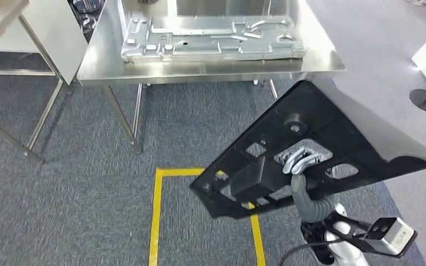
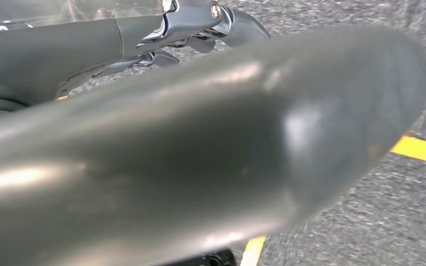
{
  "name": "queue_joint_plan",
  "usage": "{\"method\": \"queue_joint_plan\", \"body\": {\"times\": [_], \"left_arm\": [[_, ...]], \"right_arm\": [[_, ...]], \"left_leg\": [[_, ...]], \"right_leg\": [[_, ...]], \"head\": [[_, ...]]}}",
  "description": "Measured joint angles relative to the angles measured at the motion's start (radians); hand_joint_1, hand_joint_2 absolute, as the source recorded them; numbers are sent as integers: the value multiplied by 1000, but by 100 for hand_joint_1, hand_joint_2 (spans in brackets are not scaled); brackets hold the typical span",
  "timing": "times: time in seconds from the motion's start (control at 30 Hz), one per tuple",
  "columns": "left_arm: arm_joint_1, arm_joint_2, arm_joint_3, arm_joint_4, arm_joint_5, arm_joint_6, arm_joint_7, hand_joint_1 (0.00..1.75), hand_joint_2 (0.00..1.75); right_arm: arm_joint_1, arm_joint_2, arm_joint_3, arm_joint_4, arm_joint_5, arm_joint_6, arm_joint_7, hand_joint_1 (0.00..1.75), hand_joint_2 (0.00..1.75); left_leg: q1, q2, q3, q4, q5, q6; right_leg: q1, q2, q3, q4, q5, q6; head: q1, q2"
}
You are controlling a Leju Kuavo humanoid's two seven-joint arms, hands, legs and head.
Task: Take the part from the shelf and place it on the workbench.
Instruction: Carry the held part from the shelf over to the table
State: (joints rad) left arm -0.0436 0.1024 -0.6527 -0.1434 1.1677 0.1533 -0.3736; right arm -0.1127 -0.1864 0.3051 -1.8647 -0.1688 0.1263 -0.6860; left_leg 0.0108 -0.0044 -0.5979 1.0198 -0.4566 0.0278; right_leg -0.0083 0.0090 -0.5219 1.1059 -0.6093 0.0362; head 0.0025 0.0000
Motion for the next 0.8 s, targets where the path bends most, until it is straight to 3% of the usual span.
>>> {"method": "queue_joint_plan", "body": {"times": [0.07, 0.1, 0.13, 0.2, 0.23, 0.27, 0.3, 0.4, 0.47, 0.5, 0.57, 0.6, 0.63, 0.67, 0.73, 0.8], "left_arm": [[0, 0, 0, 0, 2, 1, -1, 0, 0], [0, 0, 0, 0, 2, 2, -1, 0, 0], [1, 0, 0, 0, 2, 3, -2, 0, 0], [3, 0, -1, 0, 3, 3, -5, 0, 0], [4, -1, -2, 0, 3, 4, -6, 0, 0], [3, 0, -2, 0, 4, 3, -6, 0, 0], [2, 0, -3, 0, 4, 3, -6, 0, 0], [-2, 1, -4, 0, 5, 1, -7, 0, 0], [-3, 1, -5, 0, 5, -2, -7, 0, 0], [-2, 2, -6, 0, 5, -3, -7, 0, 0], [0, 2, -10, 0, 4, -4, -8, 0, 0], [2, 2, -13, 0, 3, -4, -8, 0, 0], [3, 2, -16, 0, 2, -5, -8, 0, 0], [4, 3, -19, 0, 0, -6, -8, 0, 0], [5, 7, -23, 1, -3, -10, -8, 0, 0], [2, 13, -28, 2, -6, -13, -9, 0, 0]], "right_arm": [[-2, 0, 1, 2, 0, 0, 0, 175, 175], [-2, 0, 1, 3, 0, 0, 0, 175, 175], [-2, 0, 2, 4, 0, 1, 0, 175, 175], [-3, 0, 2, 4, -1, 5, 0, 175, 175], [-5, 0, 2, 4, -2, 8, 0, 175, 175], [-7, 1, 2, 4, -3, 10, 1, 175, 175], [-8, 1, 2, 4, -5, 12, 1, 175, 175], [-11, 3, 2, -1, -7, 16, 1, 175, 175], [-13, 4, 1, -8, -7, 18, 1, 175, 175], [-14, 4, 1, -11, -7, 20, 1, 175, 175], [-16, 4, -1, -19, -8, 31, 0, 175, 175], [-17, 4, -3, -24, -8, 37, 1, 175, 175], [-19, 4, -6, -30, -8, 43, 1, 175, 175], [-23, 4, -10, -37, -8, 45, 2, 175, 175], [-40, 4, -18, -53, -7, 44, 8, 175, 175], [-62, 4, -26, -66, -4, 36, 20, 175, 175]], "left_leg": [[0, 0, 11, -2, -12, 3], [0, -1, 19, -2, -19, 3], [0, -1, 29, -2, -27, 1], [0, -2, 56, -2, -44, -4], [-1, -3, 68, -3, -53, -8], [-2, -3, 75, -4, -60, -13], [-4, -2, 79, -5, -65, -18], [-5, 1, 87, -14, -76, -34], [-4, 3, 74, 26, -96, -44], [-3, 3, 48, 77, -116, -47], [-3, 3, -34, 216, -161, -51], [-2, 3, -69, 265, -165, -52], [-2, 3, -91, 281, -149, -51], [-2, 3, -93, 256, -112, -49], [-4, 2, -60, 136, -18, -40], [-10, 1, -28, 44, 20, -30]], "right_leg": [[-4, -2, -102, 144, -32, 7], [-5, -2, -141, 184, -26, 9], [-6, -3, -162, 186, 1, 9], [-6, -5, -147, 81, 104, 3], [-3, -6, -128, 19, 146, -2], [0, -8, -110, -35, 169, -9], [3, -9, -99, -66, 175, -14], [3, -6, -86, -86, 161, -28], [-1, -4, -71, -98, 155, -40], [-1, -4, -62, -101, 151, -45], [1, -4, -47, -102, 138, -53], [3, -3, -39, -102, 130, -54], [4, -2, -28, -102, 122, -54], [5, 0, -15, -102, 113, -53], [6, 2, 11, -103, 93, -49], [7, 4, 21, -102, 79, -41]], "head": [[0, 0], [0, 0], [1, 0], [1, 0], [0, 0], [0, 0], [-1, 0], [-3, 0], [-4, 0], [-5, 0], [-6, 0], [-6, 0], [-6, 0], [-6, 0], [-5, 0], [-3, 0]]}}
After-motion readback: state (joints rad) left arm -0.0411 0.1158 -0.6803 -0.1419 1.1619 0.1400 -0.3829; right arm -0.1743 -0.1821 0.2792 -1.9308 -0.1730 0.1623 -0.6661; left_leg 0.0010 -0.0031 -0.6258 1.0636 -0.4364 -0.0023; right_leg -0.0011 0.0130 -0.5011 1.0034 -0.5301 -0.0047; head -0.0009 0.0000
